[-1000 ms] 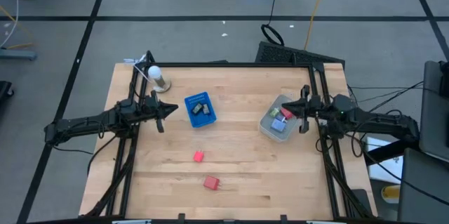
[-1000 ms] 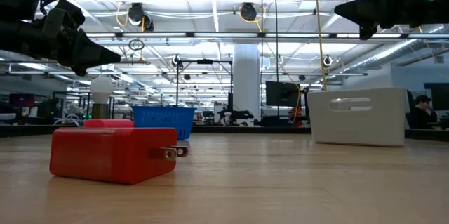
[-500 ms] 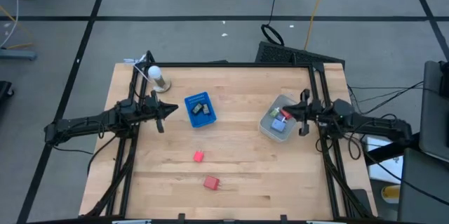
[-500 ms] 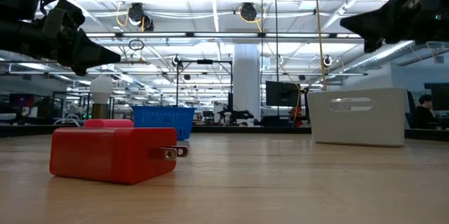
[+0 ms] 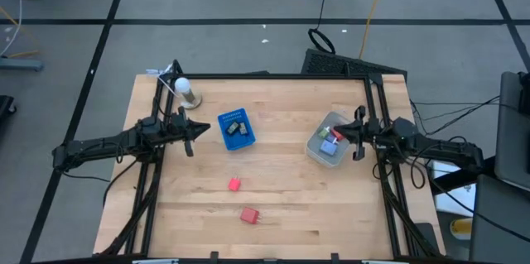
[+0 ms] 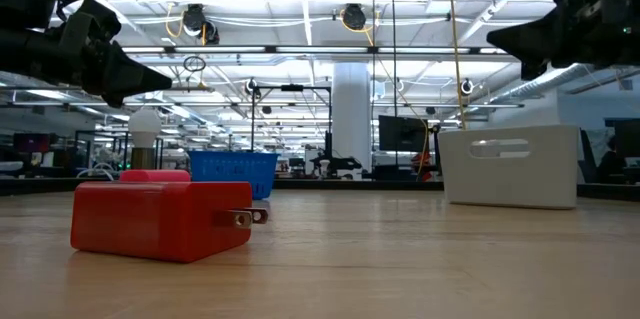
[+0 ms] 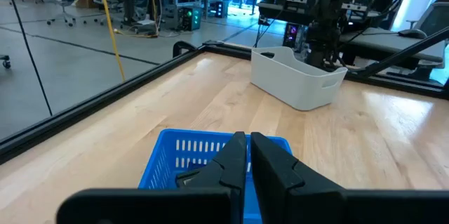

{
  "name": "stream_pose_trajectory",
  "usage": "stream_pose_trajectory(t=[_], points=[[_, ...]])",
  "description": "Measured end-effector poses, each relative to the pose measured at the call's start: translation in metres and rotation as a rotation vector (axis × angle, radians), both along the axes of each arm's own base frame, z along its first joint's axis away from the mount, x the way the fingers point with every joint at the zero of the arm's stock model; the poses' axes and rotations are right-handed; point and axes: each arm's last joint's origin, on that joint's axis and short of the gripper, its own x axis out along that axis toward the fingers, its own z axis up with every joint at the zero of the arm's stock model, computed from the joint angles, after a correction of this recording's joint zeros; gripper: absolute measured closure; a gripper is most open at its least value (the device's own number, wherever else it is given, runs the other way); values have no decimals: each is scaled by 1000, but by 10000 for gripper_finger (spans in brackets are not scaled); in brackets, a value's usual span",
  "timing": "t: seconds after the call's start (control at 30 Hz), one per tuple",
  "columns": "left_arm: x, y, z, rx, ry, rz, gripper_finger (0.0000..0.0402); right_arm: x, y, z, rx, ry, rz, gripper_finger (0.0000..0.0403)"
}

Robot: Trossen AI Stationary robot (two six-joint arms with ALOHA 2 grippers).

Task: Pick & Place Office items
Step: Put the pink charger adapter into the gray bin

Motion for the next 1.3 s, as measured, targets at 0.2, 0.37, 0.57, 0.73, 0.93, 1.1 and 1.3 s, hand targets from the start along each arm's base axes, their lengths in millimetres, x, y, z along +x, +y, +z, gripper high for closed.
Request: stream_pose_trajectory(t=[0.2,0.37,0.57,0.73,0.93,1.1,1.3], points=[[0,0,0,47,11,-2,380,0,0,0,21,-3,0,402],[0,0,0,46,10,-1,380,0,0,0,22,-3,1,401],[0,0,0,58,13,-3,380,0,0,0,22,-3,1,402],[1,0,7,-29,-92,10,380,0,0,0,22,-2,0,401],[-1,-7,42,-61,-229,-110,385,0,0,0,22,-2,0,401],[8,-15,64,-89,-187,-199,396,0,0,0,23,-1,0,402],[39,-28,77,-114,70,-234,392,0,0,-1,35,0,2,399]])
